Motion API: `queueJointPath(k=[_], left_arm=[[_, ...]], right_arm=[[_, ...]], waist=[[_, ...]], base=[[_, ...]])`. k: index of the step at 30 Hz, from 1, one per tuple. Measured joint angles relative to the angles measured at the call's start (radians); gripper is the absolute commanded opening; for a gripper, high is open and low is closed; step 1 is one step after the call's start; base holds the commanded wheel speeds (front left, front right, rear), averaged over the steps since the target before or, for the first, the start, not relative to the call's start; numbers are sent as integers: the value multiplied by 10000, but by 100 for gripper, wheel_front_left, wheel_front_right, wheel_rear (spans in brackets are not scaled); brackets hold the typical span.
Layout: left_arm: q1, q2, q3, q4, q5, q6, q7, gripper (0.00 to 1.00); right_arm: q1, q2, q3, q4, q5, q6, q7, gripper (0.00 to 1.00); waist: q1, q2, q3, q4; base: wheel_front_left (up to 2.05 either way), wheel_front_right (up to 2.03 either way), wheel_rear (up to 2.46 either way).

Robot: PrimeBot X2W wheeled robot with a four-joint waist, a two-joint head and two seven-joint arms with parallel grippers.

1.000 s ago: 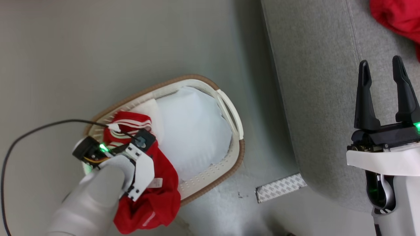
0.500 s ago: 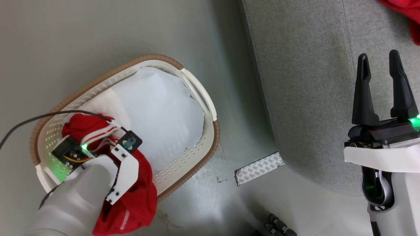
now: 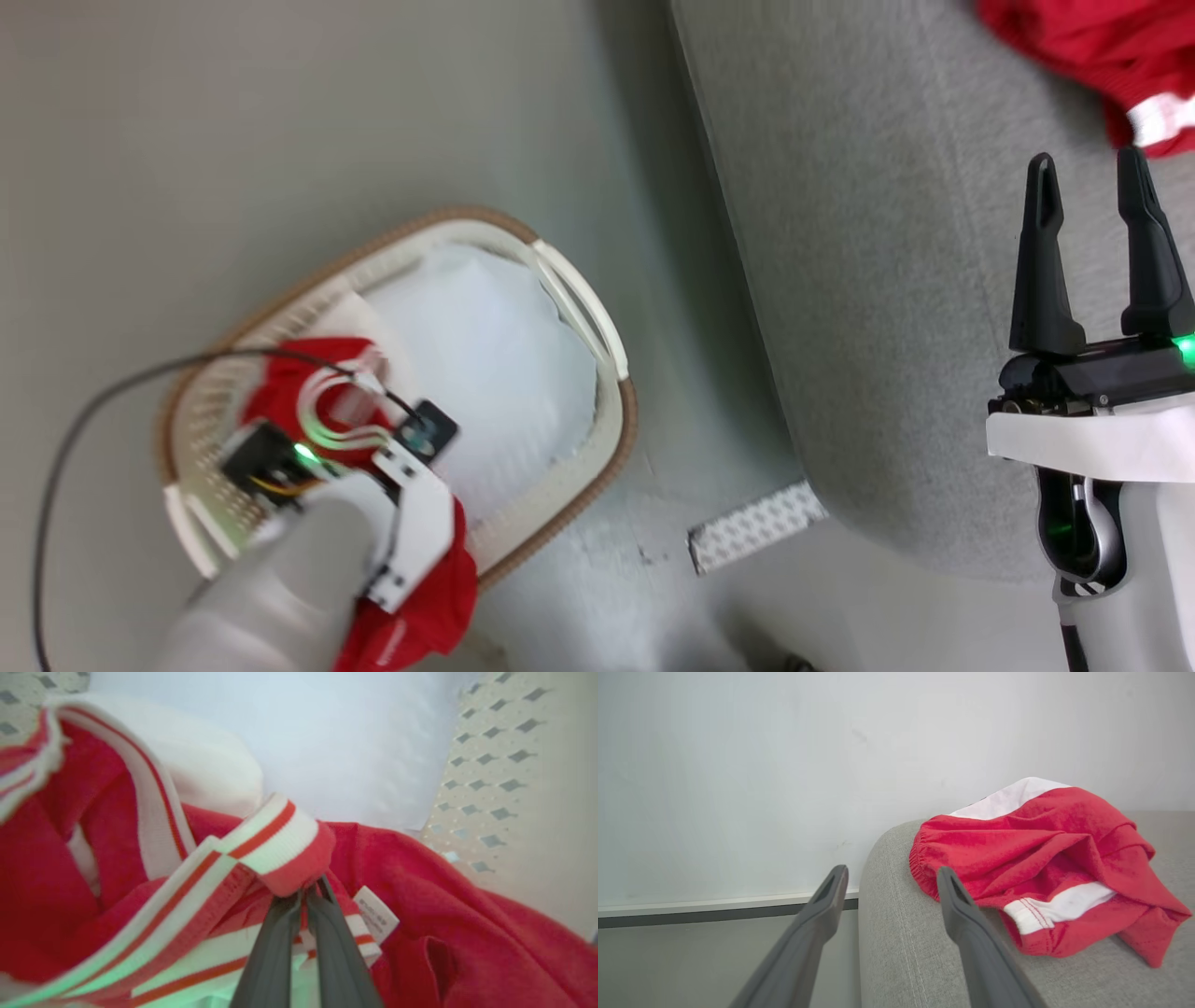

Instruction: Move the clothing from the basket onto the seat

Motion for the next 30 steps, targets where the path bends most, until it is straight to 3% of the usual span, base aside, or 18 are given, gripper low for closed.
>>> queueJointPath(k=[10,20,30], left_arm=[[1148,-951,-422,-627,-1515,0,-1482,0],[1776,-1139,-673,-1760,-3296,0,-2982,0],[1935,-1174,-86,-3191,-3992,59,-3549,0]], right_arm=[[611,-140,-336,460,-844,0,-2,100],[1442,-819,-232,1039,-757,0,-2,100],[2263,-1189,-100,1398,-384,0,-2,100]], waist=[[-2,0,-2301,682],[-3,0,-4707,1733],[-4,0,-6583,2706]], base=[[0,0,0],[0,0,0],[0,0,0]])
